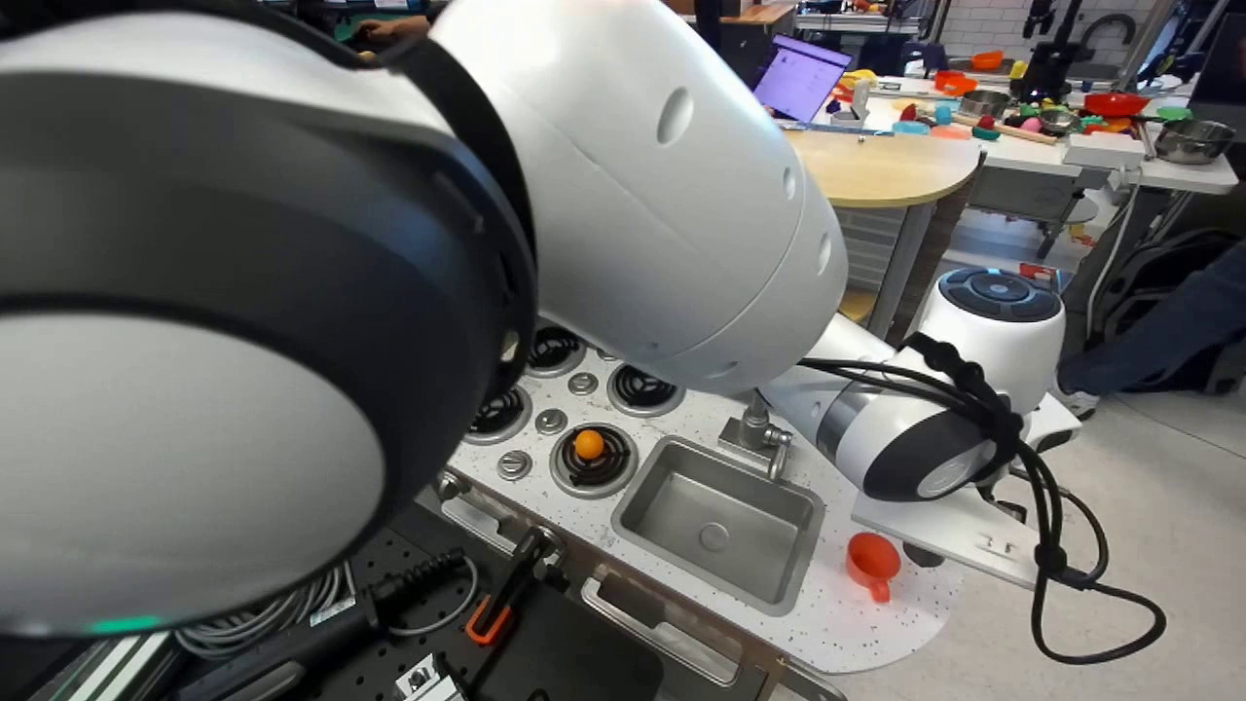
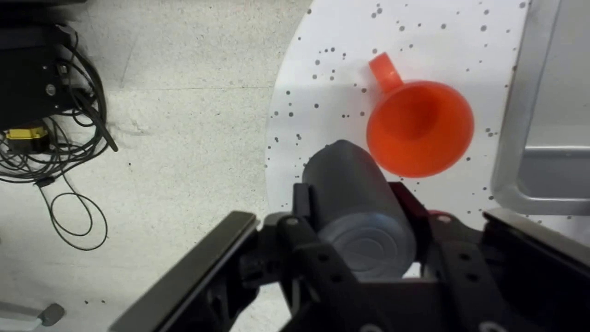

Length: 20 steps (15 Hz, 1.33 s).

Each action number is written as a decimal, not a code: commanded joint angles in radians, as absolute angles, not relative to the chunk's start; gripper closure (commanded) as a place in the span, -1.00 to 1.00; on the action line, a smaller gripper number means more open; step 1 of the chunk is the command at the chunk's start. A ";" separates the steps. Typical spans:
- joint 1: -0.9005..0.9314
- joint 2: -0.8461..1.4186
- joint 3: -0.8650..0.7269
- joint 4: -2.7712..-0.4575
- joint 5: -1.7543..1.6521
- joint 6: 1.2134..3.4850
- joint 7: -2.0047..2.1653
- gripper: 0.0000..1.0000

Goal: Put the grey cup in the orange cup

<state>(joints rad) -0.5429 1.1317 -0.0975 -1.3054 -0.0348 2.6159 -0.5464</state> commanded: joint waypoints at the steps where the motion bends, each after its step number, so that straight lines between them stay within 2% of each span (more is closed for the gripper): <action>1: -0.573 1.000 -0.057 -1.483 -0.012 2.640 -0.582 0.60; 7: -0.627 0.978 -0.004 -1.559 -0.010 2.637 -0.579 0.60; 20: -0.627 1.013 0.025 -1.552 -0.037 2.714 -0.594 0.60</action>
